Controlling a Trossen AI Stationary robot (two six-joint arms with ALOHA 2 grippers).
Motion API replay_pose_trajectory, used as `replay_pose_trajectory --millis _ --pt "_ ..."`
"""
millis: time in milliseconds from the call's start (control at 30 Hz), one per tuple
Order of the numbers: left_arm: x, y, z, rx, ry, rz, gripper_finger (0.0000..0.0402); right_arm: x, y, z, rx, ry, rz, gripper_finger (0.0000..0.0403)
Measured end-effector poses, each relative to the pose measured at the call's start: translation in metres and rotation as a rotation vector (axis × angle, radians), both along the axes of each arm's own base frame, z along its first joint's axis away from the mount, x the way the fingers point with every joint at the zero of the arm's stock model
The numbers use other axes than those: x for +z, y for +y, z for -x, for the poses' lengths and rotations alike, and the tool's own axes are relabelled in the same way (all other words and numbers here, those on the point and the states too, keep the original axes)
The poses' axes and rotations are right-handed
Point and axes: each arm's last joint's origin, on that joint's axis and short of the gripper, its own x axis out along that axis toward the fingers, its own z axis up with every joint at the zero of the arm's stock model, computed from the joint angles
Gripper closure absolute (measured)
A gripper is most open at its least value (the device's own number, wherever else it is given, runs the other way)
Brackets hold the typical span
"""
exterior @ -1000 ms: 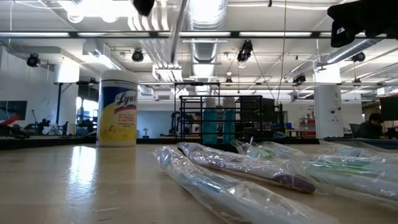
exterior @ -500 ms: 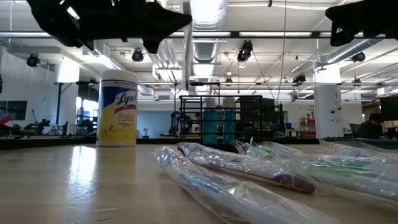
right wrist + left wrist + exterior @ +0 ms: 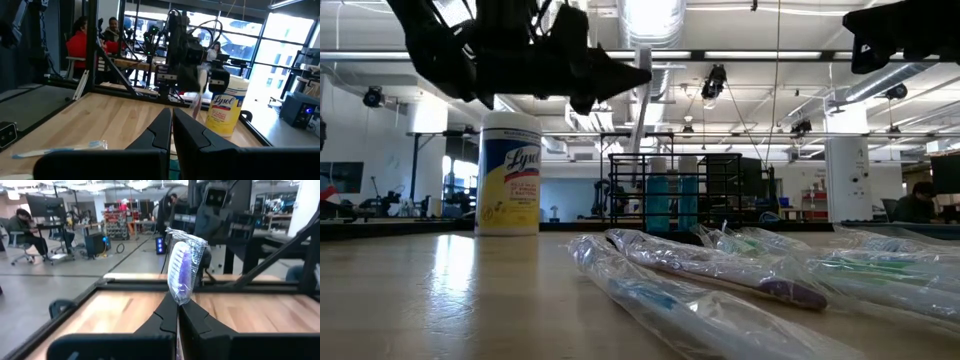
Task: Pick & Place toothbrushing station
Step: Put the left purple toothbrush into the wire organizer
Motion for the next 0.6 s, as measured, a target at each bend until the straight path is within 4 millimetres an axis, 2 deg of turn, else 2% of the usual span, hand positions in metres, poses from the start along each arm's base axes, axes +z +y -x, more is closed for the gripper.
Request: replay_pose_trajectory --millis 200,600 --pt "-0.017 0.002 -0.006 0.004 0.056 0.013 0.0401 0.0 0.0 0.0 0.0 0.0 -0.002 0.039" --pt "-0.036 0.003 -0.011 0.007 0.123 0.041 0.0398 0.0 0.0 0.0 0.0 0.0 -0.002 0.039"
